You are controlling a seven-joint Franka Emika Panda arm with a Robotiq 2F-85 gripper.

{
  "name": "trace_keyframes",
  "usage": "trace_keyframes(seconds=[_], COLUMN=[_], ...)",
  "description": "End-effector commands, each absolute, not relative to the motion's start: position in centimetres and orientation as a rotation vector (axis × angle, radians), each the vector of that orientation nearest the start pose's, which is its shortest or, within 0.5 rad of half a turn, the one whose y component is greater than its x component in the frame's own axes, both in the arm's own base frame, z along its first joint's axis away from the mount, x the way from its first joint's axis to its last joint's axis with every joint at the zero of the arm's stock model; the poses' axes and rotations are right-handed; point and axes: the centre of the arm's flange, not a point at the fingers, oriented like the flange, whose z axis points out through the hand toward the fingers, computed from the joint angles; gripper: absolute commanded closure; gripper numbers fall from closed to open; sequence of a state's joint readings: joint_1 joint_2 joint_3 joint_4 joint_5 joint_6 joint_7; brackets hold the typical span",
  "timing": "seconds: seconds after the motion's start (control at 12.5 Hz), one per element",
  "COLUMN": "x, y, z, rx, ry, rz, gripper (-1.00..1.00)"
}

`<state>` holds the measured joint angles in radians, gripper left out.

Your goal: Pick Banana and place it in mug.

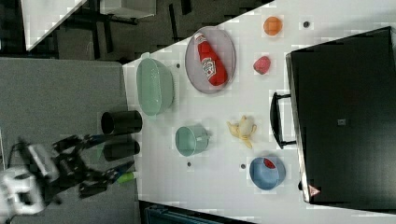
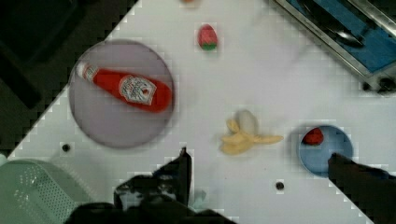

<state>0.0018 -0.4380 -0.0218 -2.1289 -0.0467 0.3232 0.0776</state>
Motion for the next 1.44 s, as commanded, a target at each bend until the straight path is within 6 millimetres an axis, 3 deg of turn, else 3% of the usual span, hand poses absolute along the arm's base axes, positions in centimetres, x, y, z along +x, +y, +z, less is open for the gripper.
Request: trace_keyframes(seconds=[0.08, 0.48, 0.88, 1.36, 1.44], x=[46.0, 46.4, 46.8, 46.7, 46.5], y=[-1.9, -2.1, -2.2, -1.7, -1.7], z=[44.5, 32.6, 22.8, 16.6, 16.0], rx=[-2.889, -2.873, -2.894, -2.893, -2.895], ry=[1.326, 1.314, 1.329, 1.305, 1.304], rz=[-0.008, -0.056, 0.043, 0.007, 0.015], gripper=[-1.0, -1.0, -1.0, -1.0, -0.92])
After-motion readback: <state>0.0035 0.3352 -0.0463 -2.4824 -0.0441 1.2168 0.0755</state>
